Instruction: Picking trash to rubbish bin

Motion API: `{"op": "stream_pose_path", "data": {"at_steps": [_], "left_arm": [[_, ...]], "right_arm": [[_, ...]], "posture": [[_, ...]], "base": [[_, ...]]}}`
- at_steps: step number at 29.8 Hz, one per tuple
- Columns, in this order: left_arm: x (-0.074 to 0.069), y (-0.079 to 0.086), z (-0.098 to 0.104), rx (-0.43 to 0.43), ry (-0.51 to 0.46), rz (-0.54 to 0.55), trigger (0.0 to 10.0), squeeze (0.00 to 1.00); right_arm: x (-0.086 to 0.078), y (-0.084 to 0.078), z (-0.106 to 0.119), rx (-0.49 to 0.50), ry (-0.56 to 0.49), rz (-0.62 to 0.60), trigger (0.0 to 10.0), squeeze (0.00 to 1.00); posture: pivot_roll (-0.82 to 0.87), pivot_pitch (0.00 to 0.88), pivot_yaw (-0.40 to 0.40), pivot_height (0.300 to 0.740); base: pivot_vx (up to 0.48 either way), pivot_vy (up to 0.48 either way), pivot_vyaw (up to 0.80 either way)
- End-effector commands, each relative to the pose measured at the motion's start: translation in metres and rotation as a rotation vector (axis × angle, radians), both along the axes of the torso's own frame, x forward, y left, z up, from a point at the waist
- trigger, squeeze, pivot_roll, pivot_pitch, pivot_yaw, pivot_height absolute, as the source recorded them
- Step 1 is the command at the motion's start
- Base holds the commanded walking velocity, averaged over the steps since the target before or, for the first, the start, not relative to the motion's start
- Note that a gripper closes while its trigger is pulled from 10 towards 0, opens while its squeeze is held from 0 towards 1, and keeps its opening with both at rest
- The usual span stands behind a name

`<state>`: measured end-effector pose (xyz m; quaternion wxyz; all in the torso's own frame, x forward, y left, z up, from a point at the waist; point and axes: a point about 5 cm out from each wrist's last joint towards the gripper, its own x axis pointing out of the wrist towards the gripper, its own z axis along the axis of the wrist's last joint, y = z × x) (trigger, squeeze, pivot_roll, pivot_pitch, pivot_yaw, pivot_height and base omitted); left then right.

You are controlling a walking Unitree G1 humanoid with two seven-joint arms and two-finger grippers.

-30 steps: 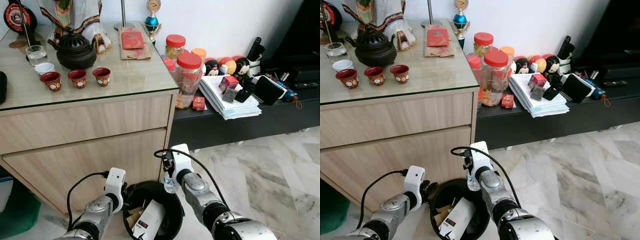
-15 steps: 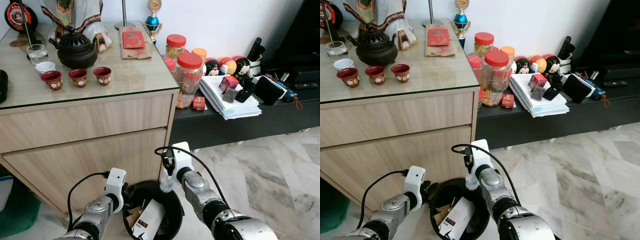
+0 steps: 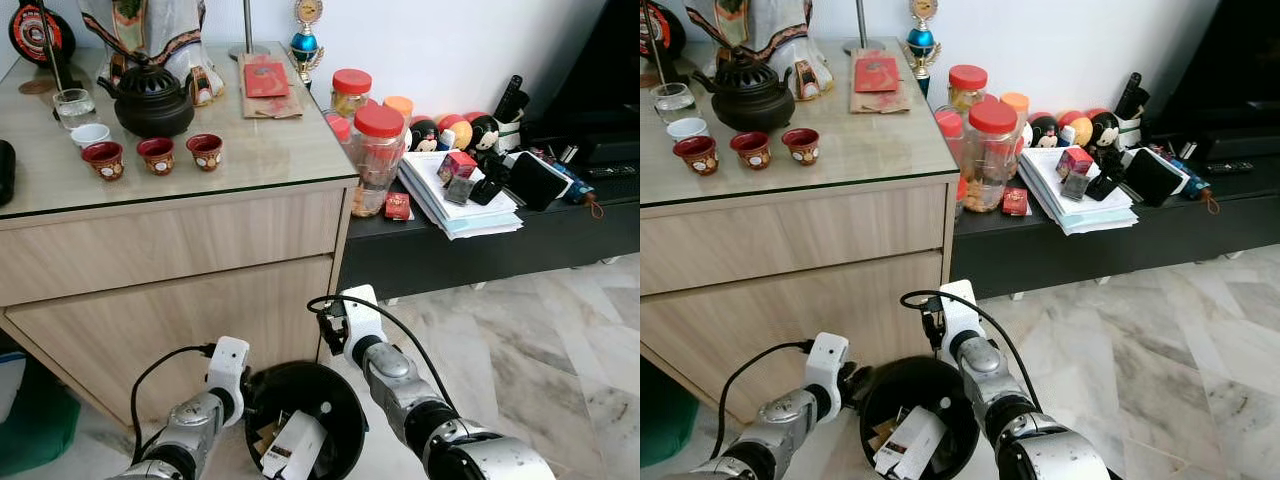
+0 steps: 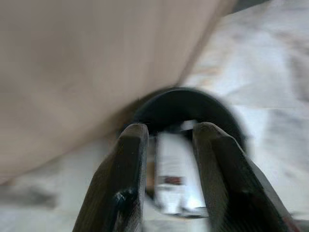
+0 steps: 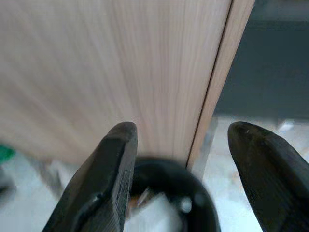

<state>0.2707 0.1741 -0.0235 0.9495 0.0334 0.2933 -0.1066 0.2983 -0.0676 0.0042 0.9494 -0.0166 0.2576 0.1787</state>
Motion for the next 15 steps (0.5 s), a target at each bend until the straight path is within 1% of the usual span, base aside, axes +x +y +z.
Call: {"op": "stream_pose_path", "data": {"at_steps": [1,2,4,5,6,9,12,15], "left_arm": [[-0.008,0.01,-0.006,0.079,0.031,0.035,10.0,0.0],[-0.013,0.021,-0.01,0.094,0.052,0.105,10.0,0.0],[-0.02,0.03,-0.014,0.125,0.075,0.161,10.0,0.0],[-0.028,0.038,-0.019,0.147,0.094,0.203,10.0,0.0],[-0.033,0.043,-0.022,0.157,0.111,0.227,10.0,0.0],[-0.043,0.049,-0.027,0.183,0.137,0.261,10.0,0.0],[-0.055,0.054,-0.033,0.201,0.16,0.3,10.0,0.0],[-0.062,0.056,-0.037,0.226,0.178,0.314,10.0,0.0]], "right_arm": [[-0.013,-0.007,-0.015,-0.028,0.066,0.003,10.0,0.0],[-0.021,-0.019,-0.025,-0.054,0.099,-0.011,10.0,0.0],[-0.029,-0.031,-0.033,-0.066,0.128,-0.045,10.0,0.0],[-0.038,-0.045,-0.041,-0.075,0.158,-0.089,10.0,0.0],[-0.042,-0.053,-0.045,-0.083,0.173,-0.112,10.0,0.0],[-0.051,-0.066,-0.052,-0.097,0.196,-0.148,10.0,0.0],[-0.062,-0.085,-0.06,-0.116,0.232,-0.216,10.0,0.0],[-0.069,-0.095,-0.064,-0.122,0.254,-0.27,10.0,0.0]], "posture": [[0.14,0.055,-0.105,0.74],[0.14,0.055,-0.105,0.74],[0.14,0.055,-0.105,0.74],[0.13,0.059,-0.102,0.74],[0.12,0.059,-0.101,0.74],[0.12,0.059,-0.1,0.74],[0.11,0.057,-0.094,0.74],[0.1,0.053,-0.085,0.74]], "base": [[0.0,0.0,0.0],[0.0,0.0,0.0],[0.0,0.0,0.0],[0.0,0.0,0.0],[0.0,0.0,0.0],[0.0,0.0,0.0],[0.0,0.0,0.0],[0.0,0.0,0.0]]}}
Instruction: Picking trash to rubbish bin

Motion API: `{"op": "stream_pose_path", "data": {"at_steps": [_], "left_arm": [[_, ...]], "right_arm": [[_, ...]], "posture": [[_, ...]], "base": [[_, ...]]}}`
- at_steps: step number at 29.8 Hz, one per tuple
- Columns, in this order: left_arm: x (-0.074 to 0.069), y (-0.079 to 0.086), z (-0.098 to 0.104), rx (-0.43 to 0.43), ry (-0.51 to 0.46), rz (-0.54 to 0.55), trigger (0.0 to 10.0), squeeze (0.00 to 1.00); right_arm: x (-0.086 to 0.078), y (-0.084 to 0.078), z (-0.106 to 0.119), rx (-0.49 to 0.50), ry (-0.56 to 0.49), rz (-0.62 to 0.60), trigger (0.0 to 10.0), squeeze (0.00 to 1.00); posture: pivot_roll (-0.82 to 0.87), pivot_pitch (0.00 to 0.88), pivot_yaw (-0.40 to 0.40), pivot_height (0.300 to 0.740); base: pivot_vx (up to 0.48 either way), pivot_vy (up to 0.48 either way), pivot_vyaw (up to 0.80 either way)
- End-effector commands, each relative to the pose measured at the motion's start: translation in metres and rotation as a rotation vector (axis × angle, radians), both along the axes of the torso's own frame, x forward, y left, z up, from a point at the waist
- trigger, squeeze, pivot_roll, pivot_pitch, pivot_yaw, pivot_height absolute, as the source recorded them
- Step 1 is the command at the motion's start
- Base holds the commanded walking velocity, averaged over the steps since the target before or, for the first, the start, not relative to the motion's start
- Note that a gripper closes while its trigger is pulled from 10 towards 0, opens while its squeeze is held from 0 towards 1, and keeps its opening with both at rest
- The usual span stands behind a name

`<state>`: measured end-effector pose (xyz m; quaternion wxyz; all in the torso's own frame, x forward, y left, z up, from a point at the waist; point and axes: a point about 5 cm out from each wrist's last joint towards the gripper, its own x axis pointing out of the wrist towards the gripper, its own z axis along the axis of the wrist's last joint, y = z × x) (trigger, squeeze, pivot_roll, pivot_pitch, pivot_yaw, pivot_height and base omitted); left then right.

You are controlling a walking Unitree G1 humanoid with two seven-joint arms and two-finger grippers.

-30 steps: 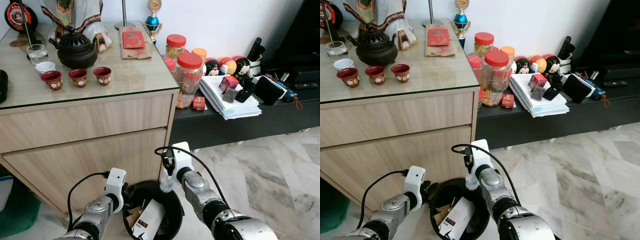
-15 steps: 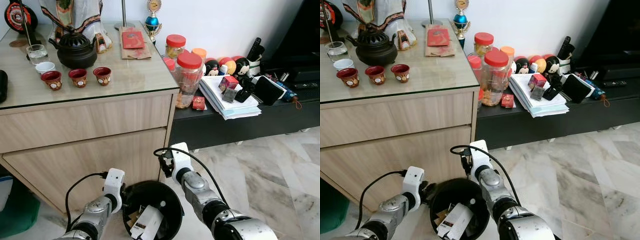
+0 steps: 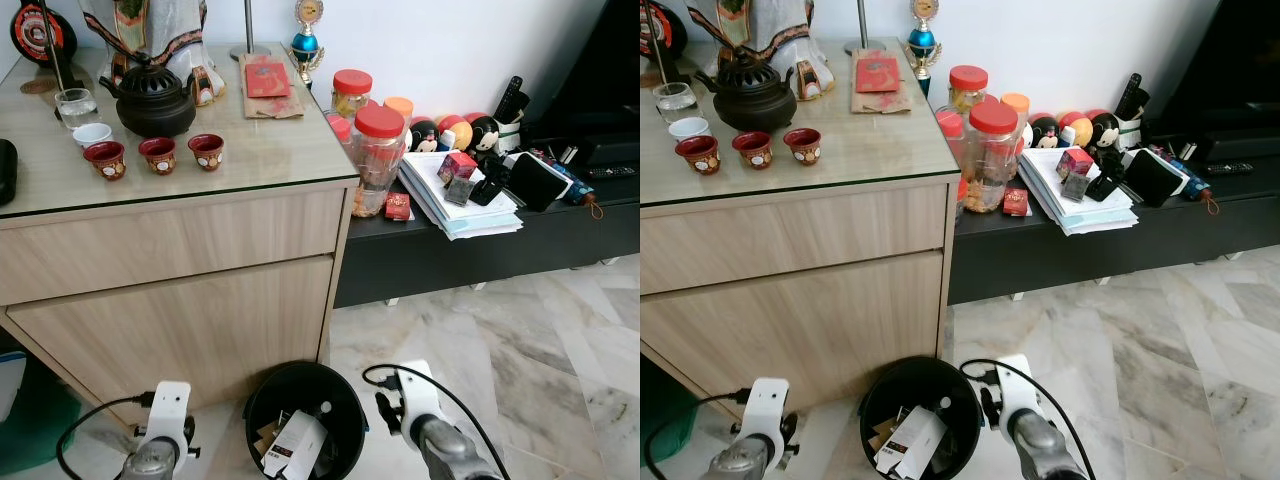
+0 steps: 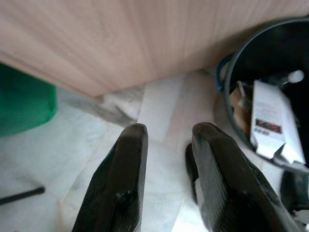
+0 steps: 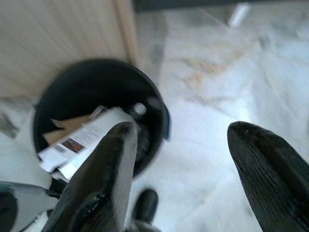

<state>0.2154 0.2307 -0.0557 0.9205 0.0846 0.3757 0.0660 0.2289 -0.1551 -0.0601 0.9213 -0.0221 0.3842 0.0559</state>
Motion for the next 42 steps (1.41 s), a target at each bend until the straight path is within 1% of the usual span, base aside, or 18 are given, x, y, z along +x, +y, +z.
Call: {"op": "stream_pose_path", "data": {"at_steps": [1,5,10,14,17,22,24,29,33,39,42], "left_arm": [[-0.009,-0.001,-0.006,0.006,0.032,0.021,10.0,0.0],[-0.016,-0.002,-0.011,0.011,0.059,0.026,10.0,0.0],[-0.02,-0.003,-0.013,0.006,0.07,0.034,10.0,0.0],[-0.025,-0.003,-0.016,-0.01,0.092,0.056,10.0,0.0],[-0.026,-0.003,-0.016,-0.008,0.094,0.053,10.0,0.0],[-0.027,-0.002,-0.016,-0.007,0.097,0.054,10.0,0.0],[-0.027,-0.002,-0.017,-0.005,0.101,0.053,10.0,0.0],[-0.028,-0.002,-0.017,-0.007,0.104,0.052,10.0,0.0],[-0.028,-0.003,-0.018,-0.011,0.106,0.05,10.0,0.0],[-0.028,-0.003,-0.017,-0.017,0.103,0.055,10.0,0.0],[-0.028,-0.002,-0.017,-0.02,0.099,0.06,10.0,0.0]], "right_arm": [[-0.002,-0.01,-0.001,-0.007,0.008,-0.057,10.0,0.0],[-0.007,-0.014,-0.004,-0.003,0.021,-0.098,10.0,0.0],[-0.009,-0.013,-0.005,0.005,0.021,-0.112,10.0,0.0],[-0.016,-0.008,-0.01,0.017,0.049,-0.124,10.0,0.0],[-0.019,-0.007,-0.011,0.029,0.057,-0.127,10.0,0.0],[-0.022,-0.007,-0.013,0.021,0.067,-0.121,10.0,0.0],[-0.026,-0.008,-0.015,0.016,0.08,-0.121,10.0,0.0],[-0.028,-0.008,-0.016,0.016,0.083,-0.123,10.0,0.0],[-0.027,-0.006,-0.016,0.017,0.074,-0.091,10.0,0.0],[-0.027,-0.004,-0.016,0.024,0.074,-0.094,10.0,0.0],[-0.026,-0.003,-0.015,0.028,0.072,-0.093,10.0,0.0]], "posture": [[0.1,0.053,-0.083,0.74],[0.09,0.051,-0.078,0.74],[0.09,0.049,-0.074,0.74],[0.08,0.041,-0.07,0.74],[0.08,0.041,-0.07,0.74],[0.08,0.034,-0.066,0.74],[0.08,0.026,-0.067,0.74],[0.08,0.021,-0.065,0.74],[0.08,0.017,-0.064,0.74],[0.09,0.017,-0.064,0.74],[0.09,0.024,-0.065,0.74]], "base": [[0.0,0.0,0.0],[0.0,0.0,0.0],[0.0,0.0,0.0],[0.0,0.0,-0.32],[0.0,0.0,-0.77],[0.0,0.0,-0.77],[0.0,0.0,-0.76],[0.0,0.0,-0.75],[0.0,0.0,0.0],[0.0,0.0,0.0],[-0.301,0.0,0.0]]}}
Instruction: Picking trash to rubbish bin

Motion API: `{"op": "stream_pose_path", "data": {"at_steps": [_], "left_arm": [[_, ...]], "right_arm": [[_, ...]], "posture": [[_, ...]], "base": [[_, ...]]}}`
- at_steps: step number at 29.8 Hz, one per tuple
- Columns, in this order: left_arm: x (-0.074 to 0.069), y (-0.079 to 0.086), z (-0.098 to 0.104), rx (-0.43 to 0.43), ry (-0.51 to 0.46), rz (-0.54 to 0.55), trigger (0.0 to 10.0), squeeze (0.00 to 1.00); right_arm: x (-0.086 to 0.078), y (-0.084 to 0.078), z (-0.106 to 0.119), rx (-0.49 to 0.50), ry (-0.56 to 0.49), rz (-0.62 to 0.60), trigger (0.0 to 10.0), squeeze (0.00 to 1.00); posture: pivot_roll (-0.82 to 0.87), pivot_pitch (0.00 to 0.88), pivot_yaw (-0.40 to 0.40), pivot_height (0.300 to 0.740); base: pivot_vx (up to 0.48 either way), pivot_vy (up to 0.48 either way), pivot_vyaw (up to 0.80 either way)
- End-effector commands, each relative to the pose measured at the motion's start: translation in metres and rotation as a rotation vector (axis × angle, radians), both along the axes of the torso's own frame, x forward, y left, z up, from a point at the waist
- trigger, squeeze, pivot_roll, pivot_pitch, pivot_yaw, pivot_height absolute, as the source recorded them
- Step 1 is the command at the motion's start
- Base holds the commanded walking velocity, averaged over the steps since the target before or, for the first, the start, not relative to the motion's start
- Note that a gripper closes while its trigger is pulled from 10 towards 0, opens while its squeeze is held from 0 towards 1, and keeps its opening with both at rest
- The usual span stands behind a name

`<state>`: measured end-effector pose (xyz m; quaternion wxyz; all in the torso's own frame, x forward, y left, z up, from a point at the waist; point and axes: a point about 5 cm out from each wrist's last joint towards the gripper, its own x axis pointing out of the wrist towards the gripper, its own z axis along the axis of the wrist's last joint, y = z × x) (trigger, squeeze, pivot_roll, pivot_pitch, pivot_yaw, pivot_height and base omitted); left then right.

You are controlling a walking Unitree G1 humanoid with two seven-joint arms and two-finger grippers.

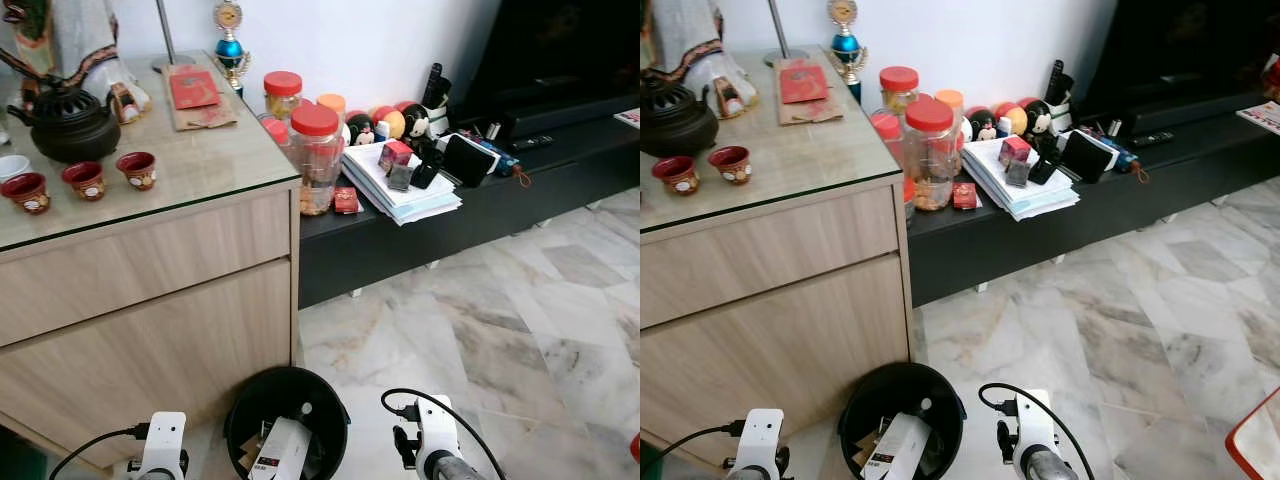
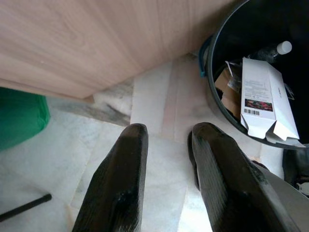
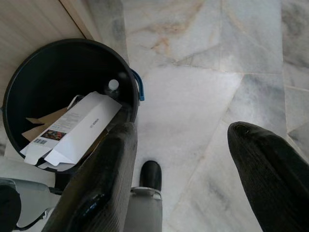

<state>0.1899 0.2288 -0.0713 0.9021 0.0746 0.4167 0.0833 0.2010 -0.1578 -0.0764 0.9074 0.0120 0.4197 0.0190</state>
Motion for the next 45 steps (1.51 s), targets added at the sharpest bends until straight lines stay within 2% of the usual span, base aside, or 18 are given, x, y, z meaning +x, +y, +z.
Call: {"op": "stream_pose_path", "data": {"at_steps": [1,13,23,37,45], "left_arm": [[-0.002,0.0,-0.002,-0.012,0.013,0.012,10.0,0.0],[-0.001,-0.001,-0.001,-0.023,0.003,0.022,10.0,0.0],[0.005,-0.001,0.002,-0.028,-0.019,0.033,10.0,0.0],[0.017,-0.003,0.008,-0.031,-0.041,0.022,10.0,0.0],[0.017,-0.004,0.008,-0.031,-0.044,0.02,10.0,0.0]], "right_arm": [[0.002,0.0,0.001,-0.001,-0.007,0.002,10.0,0.0],[0.003,0.001,0.002,0.0,-0.01,0.011,10.0,0.0],[0.008,0.0,0.005,-0.006,-0.022,0.024,10.0,0.0],[0.006,-0.006,0.004,-0.012,-0.025,-0.006,10.0,0.0],[0.004,-0.005,0.003,-0.009,-0.019,-0.01,10.0,0.0]], "posture": [[0.09,0.024,-0.065,0.74],[0.09,0.04,-0.069,0.74],[0.1,0.036,-0.077,0.74],[0.08,0.015,-0.069,0.74],[0.08,0.018,-0.066,0.74]], "base": [[-0.3,0.0,0.0],[-0.303,0.0,0.0],[-0.299,0.0,0.0],[0.0,0.0,0.0],[0.0,0.0,0.0]]}}
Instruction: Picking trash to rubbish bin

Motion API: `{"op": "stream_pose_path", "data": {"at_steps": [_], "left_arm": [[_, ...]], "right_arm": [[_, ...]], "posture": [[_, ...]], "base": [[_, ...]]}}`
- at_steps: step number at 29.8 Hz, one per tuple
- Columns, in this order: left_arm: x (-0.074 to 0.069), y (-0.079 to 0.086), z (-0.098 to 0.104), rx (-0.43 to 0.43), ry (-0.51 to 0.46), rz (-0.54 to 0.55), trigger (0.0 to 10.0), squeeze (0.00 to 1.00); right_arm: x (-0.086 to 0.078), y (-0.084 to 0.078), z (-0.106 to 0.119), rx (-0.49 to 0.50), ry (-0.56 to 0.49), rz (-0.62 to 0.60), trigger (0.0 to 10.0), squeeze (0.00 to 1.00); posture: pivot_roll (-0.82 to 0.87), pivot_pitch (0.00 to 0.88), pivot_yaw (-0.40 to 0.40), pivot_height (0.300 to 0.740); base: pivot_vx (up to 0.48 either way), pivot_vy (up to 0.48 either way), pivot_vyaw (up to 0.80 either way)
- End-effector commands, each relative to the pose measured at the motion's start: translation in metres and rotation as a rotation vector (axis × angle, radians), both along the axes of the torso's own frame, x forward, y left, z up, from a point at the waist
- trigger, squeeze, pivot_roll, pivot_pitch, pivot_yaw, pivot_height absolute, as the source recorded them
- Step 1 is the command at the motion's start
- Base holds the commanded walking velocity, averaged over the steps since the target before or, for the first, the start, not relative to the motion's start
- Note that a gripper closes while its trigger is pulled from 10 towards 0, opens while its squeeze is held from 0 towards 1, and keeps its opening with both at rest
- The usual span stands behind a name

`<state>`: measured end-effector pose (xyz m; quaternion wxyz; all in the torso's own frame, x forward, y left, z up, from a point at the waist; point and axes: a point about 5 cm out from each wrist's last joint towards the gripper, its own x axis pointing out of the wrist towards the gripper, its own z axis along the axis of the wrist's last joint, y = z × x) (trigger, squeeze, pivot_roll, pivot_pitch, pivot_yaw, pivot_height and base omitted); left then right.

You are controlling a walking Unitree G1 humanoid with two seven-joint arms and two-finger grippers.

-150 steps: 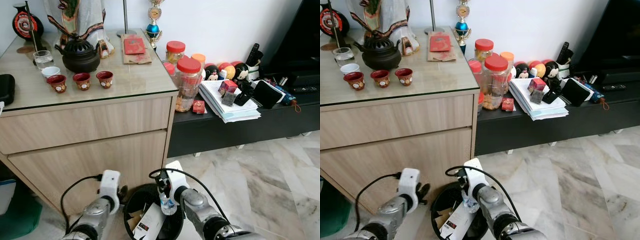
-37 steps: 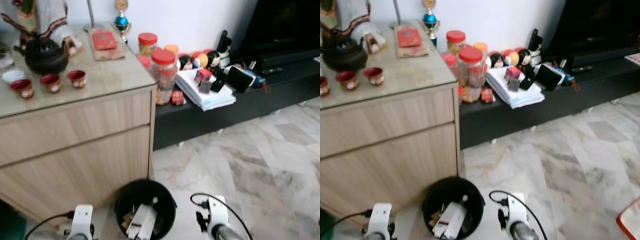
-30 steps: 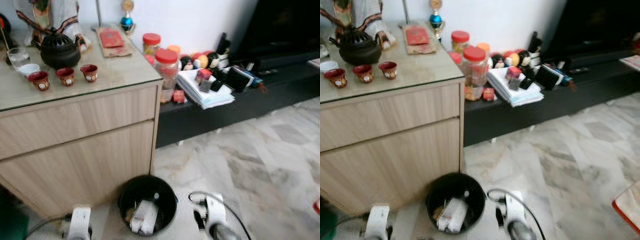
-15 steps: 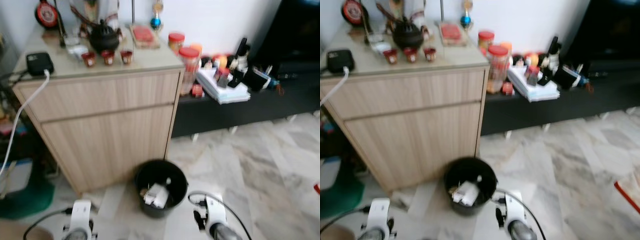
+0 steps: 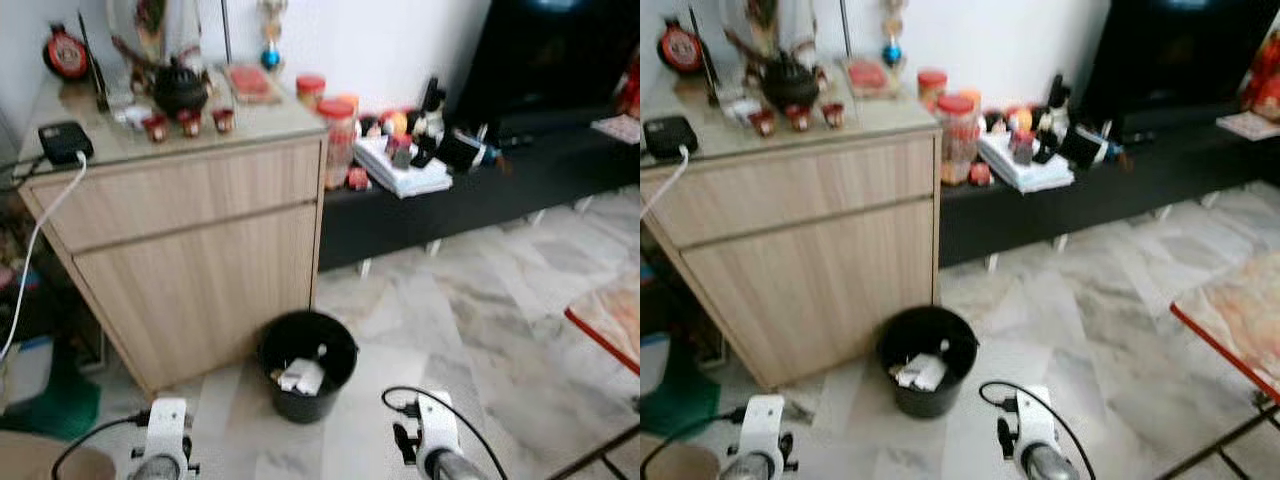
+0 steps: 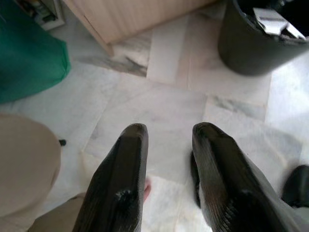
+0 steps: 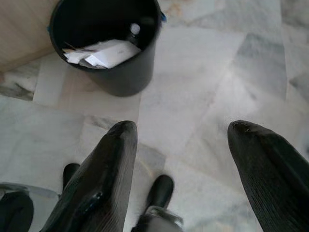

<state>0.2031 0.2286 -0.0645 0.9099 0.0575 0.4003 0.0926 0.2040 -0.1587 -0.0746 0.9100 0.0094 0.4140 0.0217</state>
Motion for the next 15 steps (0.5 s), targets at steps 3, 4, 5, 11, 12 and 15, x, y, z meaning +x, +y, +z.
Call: {"op": "stream_pose_path", "data": {"at_steps": [3,4,5,11,12,15], "left_arm": [[0.0026,-0.003,0.0005,-0.007,0.001,-0.012,10.0,0.0],[0.0024,-0.003,0.0004,-0.007,0.002,-0.014,10.0,0.0],[0.0022,-0.0029,0.0003,-0.006,0.003,-0.015,10.0,0.0],[0.0044,-0.0037,0.0014,-0.007,-0.004,-0.023,10.0,0.0],[0.0052,-0.0041,0.0018,-0.006,-0.005,-0.026,10.0,0.0],[0.006,-0.0047,0.0019,0.001,0.002,-0.034,10.0,0.0]], "right_arm": [[0.0014,-0.0035,0.001,-0.004,-0.007,-0.019,10.0,0.0],[0.0013,-0.0035,0.001,-0.004,-0.007,-0.021,10.0,0.0],[0.0013,-0.0034,0.001,-0.003,-0.007,-0.022,10.0,0.0],[-0.0001,-0.0038,0.0002,-0.002,-0.004,-0.03,10.0,0.0],[-0.0002,-0.0039,0.0001,-0.002,-0.003,-0.031,10.0,0.0],[-0.0014,-0.0043,-0.0004,-0.002,0.0,-0.033,10.0,0.0]], "posture": [[0.08,0.019,-0.062,0.74],[0.08,0.02,-0.06,0.74],[0.08,0.02,-0.059,0.74],[0.07,0.024,-0.055,0.74],[0.07,0.024,-0.055,0.74],[0.07,0.024,-0.055,0.74]], "base": [[0.0,0.0,0.0],[0.0,0.0,0.0],[0.0,0.0,0.0],[0.0,0.0,0.0],[0.0,0.0,0.0],[0.0,0.0,0.0]]}}
